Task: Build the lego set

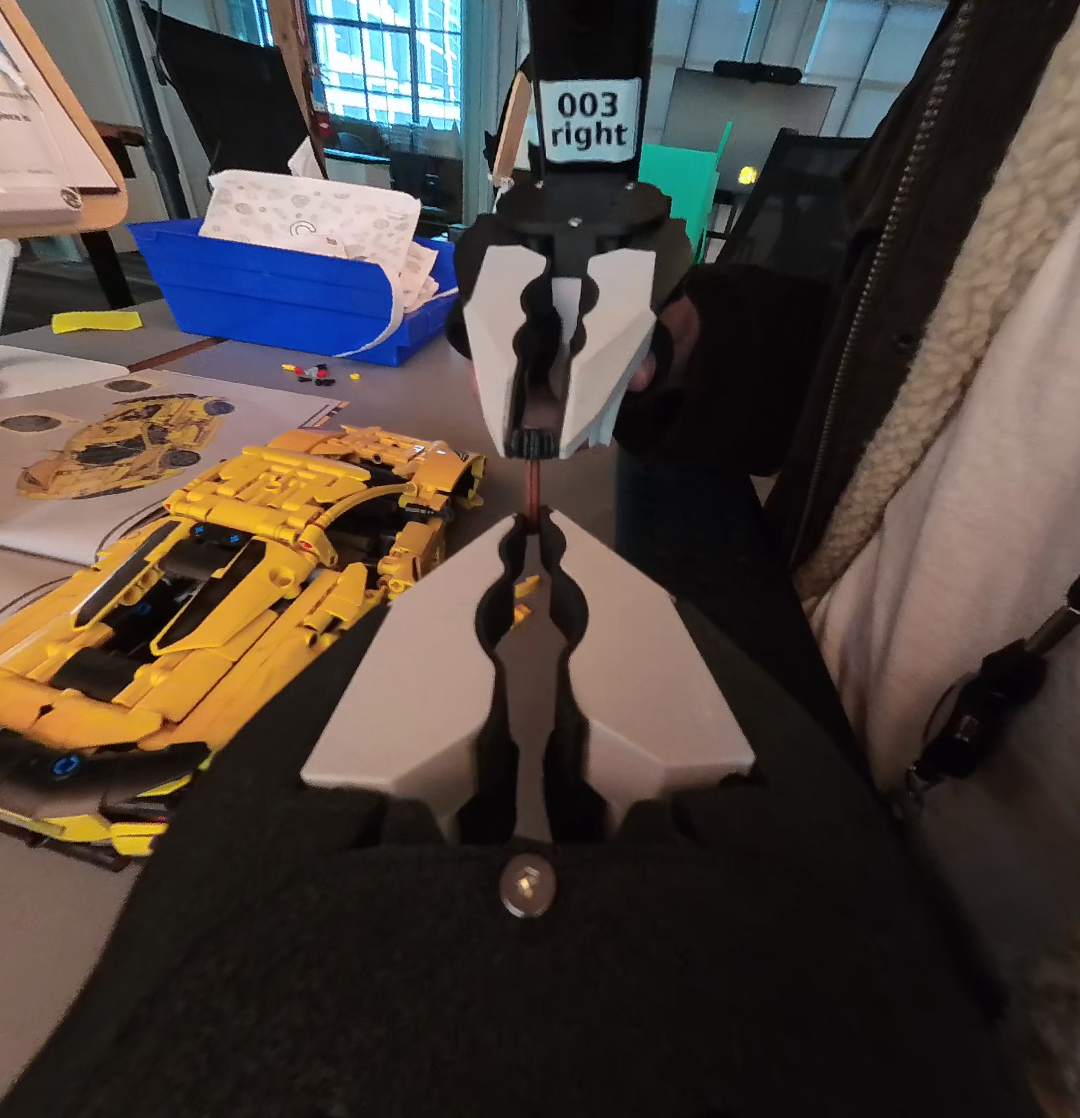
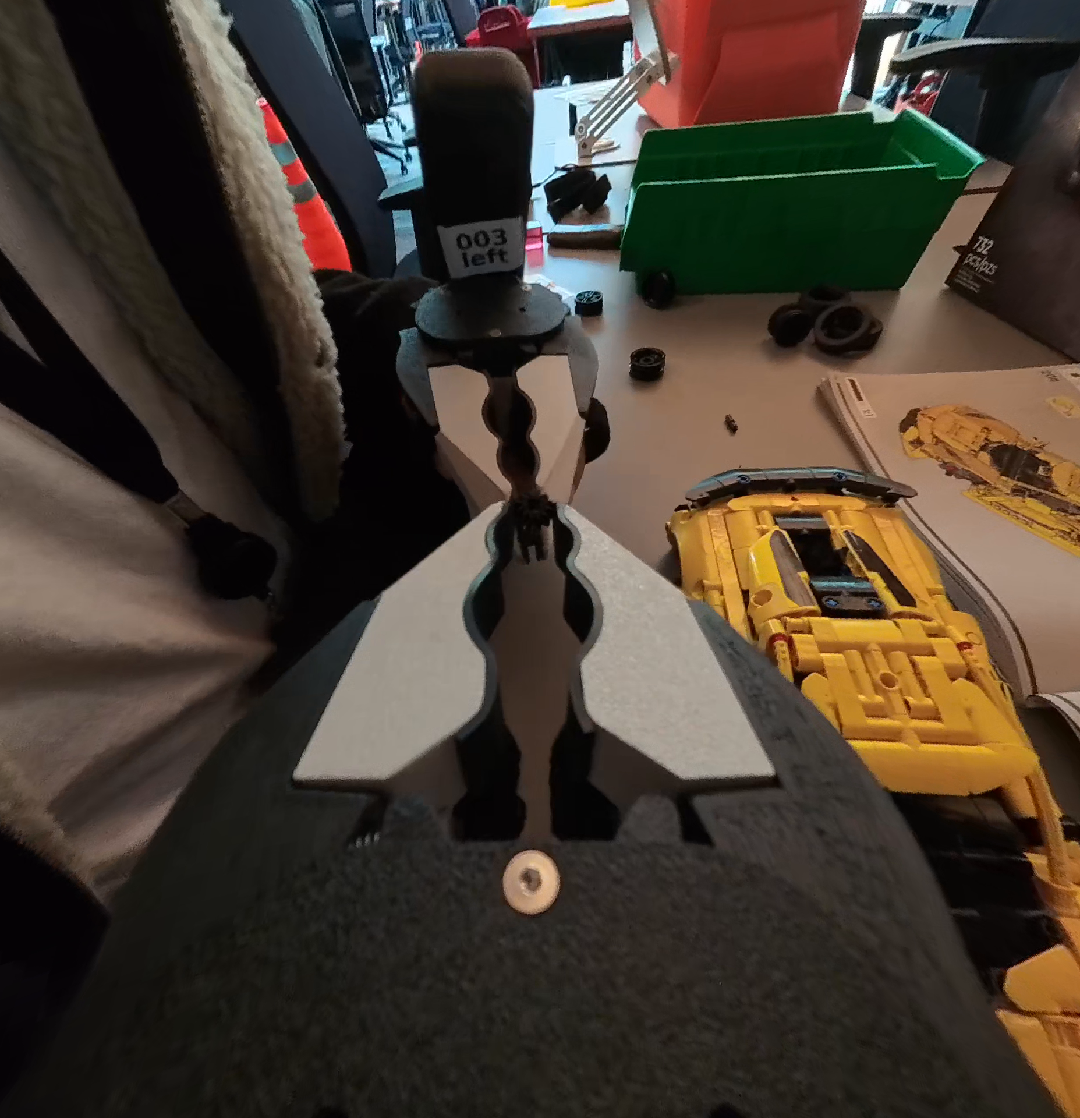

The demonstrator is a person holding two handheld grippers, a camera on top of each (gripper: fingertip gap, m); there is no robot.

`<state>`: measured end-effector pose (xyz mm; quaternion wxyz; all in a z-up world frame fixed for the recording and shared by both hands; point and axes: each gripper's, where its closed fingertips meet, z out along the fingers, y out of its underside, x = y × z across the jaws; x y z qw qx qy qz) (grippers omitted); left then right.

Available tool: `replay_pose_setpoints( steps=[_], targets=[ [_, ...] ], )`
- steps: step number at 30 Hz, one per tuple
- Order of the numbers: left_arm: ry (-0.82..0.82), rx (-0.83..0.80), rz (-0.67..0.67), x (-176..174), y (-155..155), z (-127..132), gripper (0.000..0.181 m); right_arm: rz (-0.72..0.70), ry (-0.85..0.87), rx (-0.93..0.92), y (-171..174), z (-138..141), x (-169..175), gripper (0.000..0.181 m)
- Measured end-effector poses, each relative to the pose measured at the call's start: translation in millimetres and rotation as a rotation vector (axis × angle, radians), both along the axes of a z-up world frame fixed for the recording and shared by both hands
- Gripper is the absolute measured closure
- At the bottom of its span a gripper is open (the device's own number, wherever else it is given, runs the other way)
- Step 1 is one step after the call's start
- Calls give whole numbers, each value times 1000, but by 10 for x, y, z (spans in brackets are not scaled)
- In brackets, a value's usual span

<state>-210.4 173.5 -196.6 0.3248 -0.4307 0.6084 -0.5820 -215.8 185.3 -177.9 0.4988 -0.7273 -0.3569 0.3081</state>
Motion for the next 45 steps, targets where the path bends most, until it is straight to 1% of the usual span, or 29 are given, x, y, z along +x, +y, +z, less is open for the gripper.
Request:
replay_pose_setpoints(
  steps=[6,10,15,19,22,28,33,37,45],
  targets=[
    [27,30,-10,8,-33,-61,178,14,-103,-5,-31,-62,-9,168],
    [34,35,-12,18,-45,-77,178,15,-96,-11,-26,-67,-36,168],
    [-7,8,-8,11,-28,-4,178,8,-62,-6,-24,0,5,169],
    [-10,7,-10,4,-31,3,178,11,-46,-4,-39,-2,20,168],
    [-15,-5,-23,-3,-49,20,178,23,-14,0,-52,20,-3,169],
    [5,-11,-48,-11,-85,-7,178,45,-5,-9,-68,0,-37,168],
    [42,1,-60,-9,-105,-66,178,69,-75,-31,-100,-69,-37,168],
    [69,50,-49,7,-107,-137,178,79,-153,-69,-119,-149,-19,168],
    [85,42,-53,4,-103,-150,178,83,-112,-78,-117,-174,-19,168]
  ],
)
